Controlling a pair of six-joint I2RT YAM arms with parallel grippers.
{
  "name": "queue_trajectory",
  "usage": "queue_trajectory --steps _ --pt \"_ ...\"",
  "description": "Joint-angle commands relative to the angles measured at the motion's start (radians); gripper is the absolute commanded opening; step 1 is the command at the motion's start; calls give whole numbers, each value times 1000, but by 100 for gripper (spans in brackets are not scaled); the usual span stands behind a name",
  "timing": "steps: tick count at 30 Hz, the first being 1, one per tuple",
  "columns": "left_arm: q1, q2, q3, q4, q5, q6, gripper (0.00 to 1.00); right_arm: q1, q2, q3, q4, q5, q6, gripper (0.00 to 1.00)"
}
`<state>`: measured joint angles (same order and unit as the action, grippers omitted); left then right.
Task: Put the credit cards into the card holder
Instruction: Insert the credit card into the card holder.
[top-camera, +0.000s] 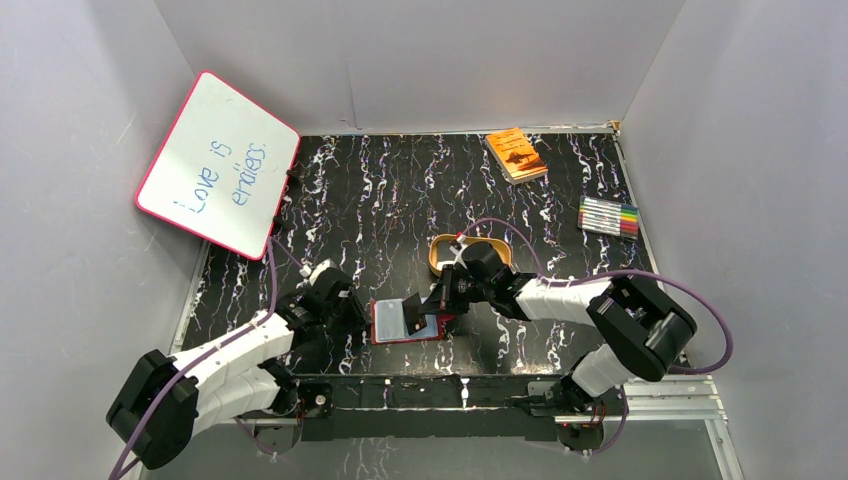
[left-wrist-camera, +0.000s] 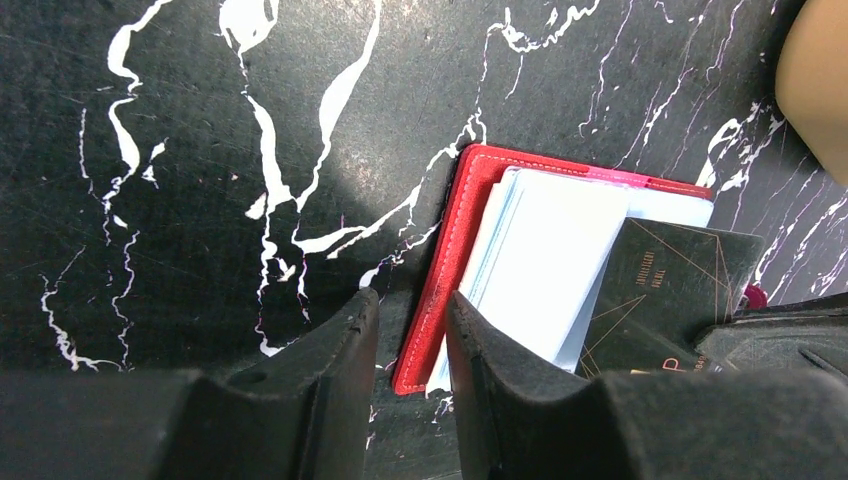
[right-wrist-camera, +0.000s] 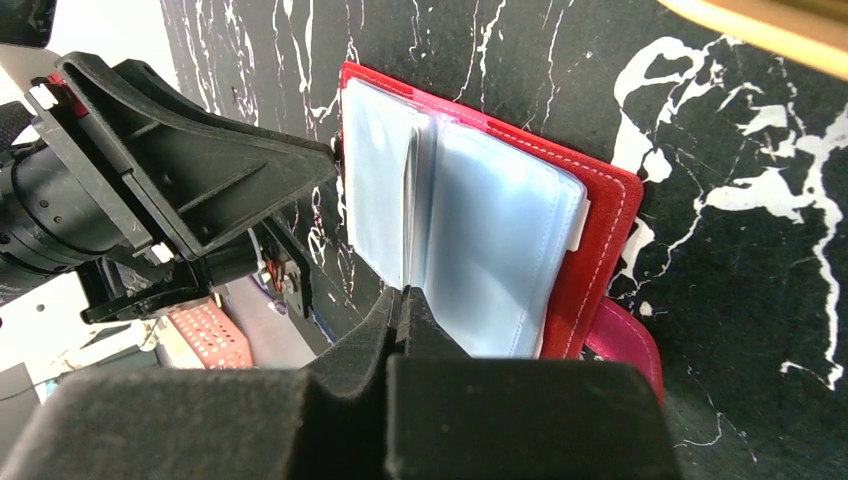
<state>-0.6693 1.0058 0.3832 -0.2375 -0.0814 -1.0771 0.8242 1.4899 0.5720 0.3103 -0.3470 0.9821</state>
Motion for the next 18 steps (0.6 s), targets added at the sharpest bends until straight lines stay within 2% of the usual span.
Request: queue_trajectory --steps 1,18 --pt "3 14 -32 -32 19 2 29 -2 13 -10 67 -24 14 0" --pt "2 30 -39 -19 33 4 22 -1 50 -33 95 -4 55 0"
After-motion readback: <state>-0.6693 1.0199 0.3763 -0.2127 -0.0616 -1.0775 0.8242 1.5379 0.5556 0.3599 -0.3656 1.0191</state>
